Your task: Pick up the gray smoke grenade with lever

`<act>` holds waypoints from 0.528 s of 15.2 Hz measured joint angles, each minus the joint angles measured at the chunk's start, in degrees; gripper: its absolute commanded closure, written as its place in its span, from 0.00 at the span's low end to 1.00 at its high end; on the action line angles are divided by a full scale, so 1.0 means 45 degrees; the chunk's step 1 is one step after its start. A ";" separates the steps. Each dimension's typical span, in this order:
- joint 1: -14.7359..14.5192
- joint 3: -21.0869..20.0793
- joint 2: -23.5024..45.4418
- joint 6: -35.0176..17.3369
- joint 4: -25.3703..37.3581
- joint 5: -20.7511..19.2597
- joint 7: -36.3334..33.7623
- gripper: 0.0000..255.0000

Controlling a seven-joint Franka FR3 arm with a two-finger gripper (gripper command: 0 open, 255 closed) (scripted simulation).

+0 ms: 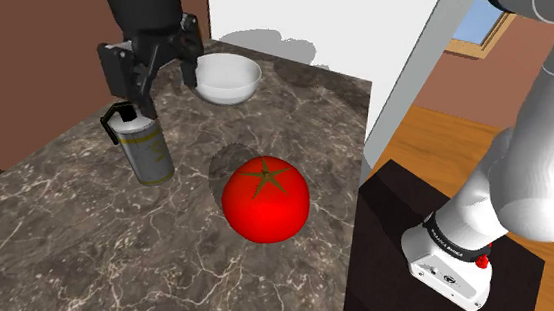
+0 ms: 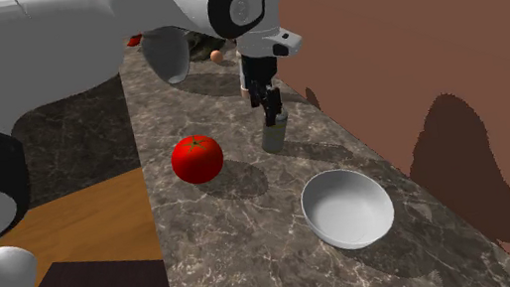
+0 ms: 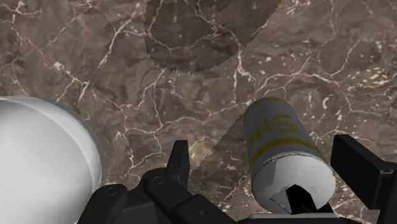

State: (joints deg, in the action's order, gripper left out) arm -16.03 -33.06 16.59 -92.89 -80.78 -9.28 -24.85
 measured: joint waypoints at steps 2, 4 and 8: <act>-0.0763 -0.0019 0.1274 0.0510 0.1558 -0.0707 -0.0377 0.00; -0.1295 0.0040 0.2156 0.0779 0.2579 -0.1158 -0.0552 0.00; -0.1268 0.0064 0.2247 0.0203 0.2055 -0.1221 -0.0624 0.00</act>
State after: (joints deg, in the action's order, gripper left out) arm -21.74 -32.77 26.70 -91.97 -71.53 -14.77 -27.66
